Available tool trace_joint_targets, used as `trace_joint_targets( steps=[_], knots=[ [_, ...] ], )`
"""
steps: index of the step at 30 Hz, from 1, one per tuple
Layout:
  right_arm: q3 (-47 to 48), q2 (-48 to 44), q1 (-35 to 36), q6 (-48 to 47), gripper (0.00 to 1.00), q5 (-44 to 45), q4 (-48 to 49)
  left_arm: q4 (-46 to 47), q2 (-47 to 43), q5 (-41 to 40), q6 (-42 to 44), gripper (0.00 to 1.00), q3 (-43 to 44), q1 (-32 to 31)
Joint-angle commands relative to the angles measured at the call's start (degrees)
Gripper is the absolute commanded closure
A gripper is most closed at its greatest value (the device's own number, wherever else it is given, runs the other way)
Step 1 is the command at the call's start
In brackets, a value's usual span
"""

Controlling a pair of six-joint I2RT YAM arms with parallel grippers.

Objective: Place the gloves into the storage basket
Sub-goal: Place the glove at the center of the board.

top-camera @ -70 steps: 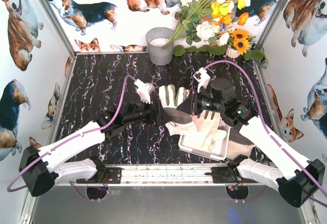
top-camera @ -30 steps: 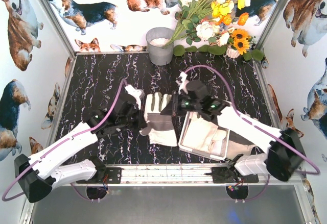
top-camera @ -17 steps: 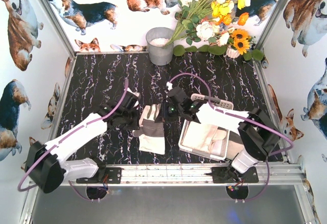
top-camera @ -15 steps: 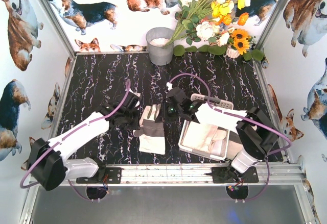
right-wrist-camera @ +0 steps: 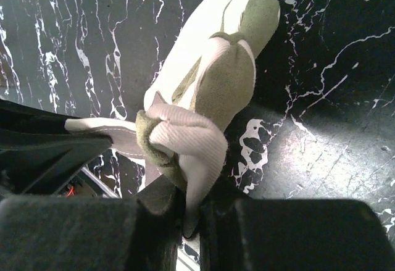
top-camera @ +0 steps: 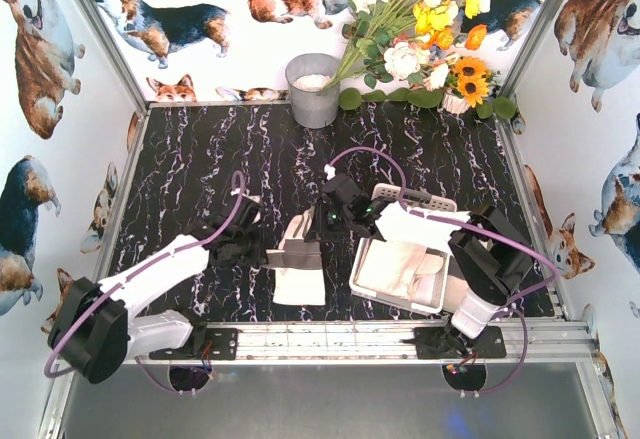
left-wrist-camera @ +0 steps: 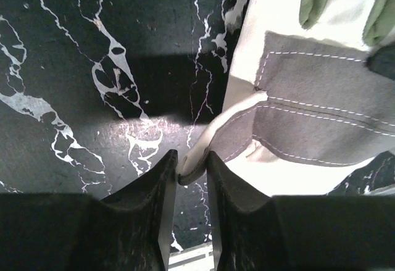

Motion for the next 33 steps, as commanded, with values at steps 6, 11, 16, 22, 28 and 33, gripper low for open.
trace_joint_targets(
  steps=[6, 11, 16, 22, 28, 33],
  knots=[
    [0.6, 2.8, 0.1, -1.1, 1.0, 1.4, 5.3, 10.7, -3.4, 5.1, -3.7, 0.97, -6.0, 6.0],
    [3.4, 5.5, 1.3, -2.8, 1.0, 2.7, 4.4, 8.2, -5.3, 3.2, -4.2, 1.0, -7.6, 11.3],
    [7.0, 7.3, 2.0, -4.1, 0.82, 2.7, 1.7, 9.7, -9.6, 6.4, -6.0, 1.0, -11.4, 17.2],
    [11.3, 0.8, 2.0, -8.2, 0.38, 0.7, -6.8, 11.2, -11.6, 8.4, -7.7, 1.0, -14.6, 20.4],
    [12.0, -12.0, -0.5, -13.1, 0.27, 7.1, -18.0, 10.4, -11.8, 8.1, -7.4, 1.0, -14.4, 20.6],
    [7.8, -24.0, -9.5, -14.3, 0.23, 8.6, -23.3, 10.8, -11.5, 7.9, -7.2, 0.87, -14.3, 20.9]
  ],
)
